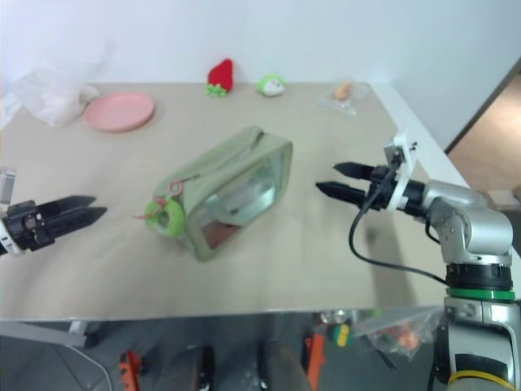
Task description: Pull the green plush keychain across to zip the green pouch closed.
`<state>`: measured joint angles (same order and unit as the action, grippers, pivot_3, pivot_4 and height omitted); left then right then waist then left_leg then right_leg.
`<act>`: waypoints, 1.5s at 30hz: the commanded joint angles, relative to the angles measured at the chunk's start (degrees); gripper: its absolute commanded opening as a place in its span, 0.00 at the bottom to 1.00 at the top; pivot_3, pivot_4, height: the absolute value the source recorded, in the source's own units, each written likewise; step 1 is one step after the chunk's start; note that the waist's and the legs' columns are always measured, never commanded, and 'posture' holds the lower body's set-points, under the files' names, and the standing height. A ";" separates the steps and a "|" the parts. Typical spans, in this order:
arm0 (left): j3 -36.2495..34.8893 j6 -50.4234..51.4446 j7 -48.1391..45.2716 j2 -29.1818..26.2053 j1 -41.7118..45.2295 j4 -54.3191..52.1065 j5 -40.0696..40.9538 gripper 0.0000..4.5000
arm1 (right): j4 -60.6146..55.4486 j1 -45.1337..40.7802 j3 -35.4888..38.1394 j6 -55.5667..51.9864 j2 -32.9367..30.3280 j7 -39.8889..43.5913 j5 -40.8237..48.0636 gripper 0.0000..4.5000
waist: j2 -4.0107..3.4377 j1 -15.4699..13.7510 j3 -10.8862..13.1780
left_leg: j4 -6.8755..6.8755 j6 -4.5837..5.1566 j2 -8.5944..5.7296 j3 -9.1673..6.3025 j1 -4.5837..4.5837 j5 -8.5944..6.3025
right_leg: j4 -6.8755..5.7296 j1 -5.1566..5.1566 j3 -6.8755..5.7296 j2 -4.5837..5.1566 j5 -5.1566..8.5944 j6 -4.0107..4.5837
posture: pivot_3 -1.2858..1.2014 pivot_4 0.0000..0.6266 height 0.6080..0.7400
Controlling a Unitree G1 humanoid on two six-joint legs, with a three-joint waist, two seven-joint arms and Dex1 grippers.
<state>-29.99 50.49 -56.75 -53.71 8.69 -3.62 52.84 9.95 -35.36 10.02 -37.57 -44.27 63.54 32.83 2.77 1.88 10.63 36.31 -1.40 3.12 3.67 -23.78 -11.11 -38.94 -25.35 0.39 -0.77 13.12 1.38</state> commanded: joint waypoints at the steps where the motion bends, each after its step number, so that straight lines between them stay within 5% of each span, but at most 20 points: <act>1: -1.42 -0.44 -0.62 -1.27 1.54 -1.22 0.42 0.97 | 0.00 -1.41 0.56 1.46 -1.05 0.62 -0.43 0.98 | 0.00 0.00 0.00 | 0.00 0.00 0.00 0.00 0.00 0.00 | 0.00 0.00 0.00 0.00 0.00 0.00 | 0.52 0.24 1.00; 12: 1.82 1.03 -4.05 -2.73 9.05 -4.74 3.31 0.97 | 10.16 -7.91 -7.91 10.62 -1.48 6.02 -9.85 0.98 | -0.01 0.03 0.01 | 0.02 0.00 -0.03 0.01 0.00 0.00 | 0.00 -0.01 0.01 -0.03 -0.01 0.00 | 0.52 0.24 1.00; 18: 6.24 4.15 -8.46 -5.65 17.73 -8.01 7.35 0.97 | 36.90 -30.18 -14.82 24.88 0.11 12.20 -21.05 0.98 | -0.19 0.58 0.24 | 0.13 0.01 -0.21 0.07 -0.04 0.01 | -0.03 -0.05 0.08 -0.04 -0.10 -0.04 | 0.52 0.24 1.00; 25: 10.82 2.49 -10.62 -5.31 21.05 -9.12 5.53 0.97 | 54.25 -42.59 -15.57 32.60 7.54 16.24 -25.87 0.98 | -0.14 0.90 0.22 | 0.02 0.02 -0.09 0.02 0.01 -0.10 | -0.03 0.01 0.07 -0.20 0.06 0.09 | 0.52 0.24 1.00; 45: 12.33 -3.23 -0.30 2.67 22.45 -6.63 -0.81 0.97 | 62.00 -46.56 -14.06 37.66 15.77 16.45 -30.20 0.98 | -0.18 0.81 0.24 | 0.16 -0.01 -0.11 0.01 -0.07 -0.11 | -0.10 -0.01 0.12 0.00 -0.01 -0.04 | 0.52 0.24 1.00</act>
<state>-16.61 47.98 -58.69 -52.27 30.84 -9.56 51.64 71.97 -80.13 -5.58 -1.07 -28.32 79.87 2.91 2.59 2.68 10.87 36.47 -1.40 3.03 3.68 -23.85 -11.22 -39.05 -25.37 0.50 -0.79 13.11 1.35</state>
